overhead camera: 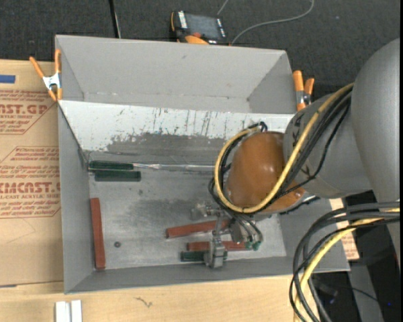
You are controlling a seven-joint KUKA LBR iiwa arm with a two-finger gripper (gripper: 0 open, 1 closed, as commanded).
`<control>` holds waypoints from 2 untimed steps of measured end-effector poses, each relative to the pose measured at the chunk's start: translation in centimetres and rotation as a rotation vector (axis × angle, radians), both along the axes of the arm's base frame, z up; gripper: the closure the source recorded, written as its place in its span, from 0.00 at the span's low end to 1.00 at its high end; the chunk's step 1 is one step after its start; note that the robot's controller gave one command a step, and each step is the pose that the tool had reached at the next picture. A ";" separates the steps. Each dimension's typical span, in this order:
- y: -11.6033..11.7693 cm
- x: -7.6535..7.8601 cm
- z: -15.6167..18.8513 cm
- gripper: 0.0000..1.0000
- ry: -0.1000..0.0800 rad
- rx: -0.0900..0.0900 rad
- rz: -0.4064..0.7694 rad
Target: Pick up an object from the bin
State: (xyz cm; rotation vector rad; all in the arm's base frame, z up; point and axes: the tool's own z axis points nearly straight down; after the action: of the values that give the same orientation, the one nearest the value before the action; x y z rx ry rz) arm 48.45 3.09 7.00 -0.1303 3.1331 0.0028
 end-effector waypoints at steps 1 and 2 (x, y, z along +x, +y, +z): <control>0.0 -0.1 0.2 1.00 0.006 0.000 0.000; 0.1 0.1 9.1 1.00 -0.002 -0.002 0.000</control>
Offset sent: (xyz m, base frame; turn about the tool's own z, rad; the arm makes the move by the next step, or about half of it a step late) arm 0.0000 0.0000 0.0000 0.0000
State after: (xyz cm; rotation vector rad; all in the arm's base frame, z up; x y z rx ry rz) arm 48.59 3.16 16.12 -0.1304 3.1308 0.0002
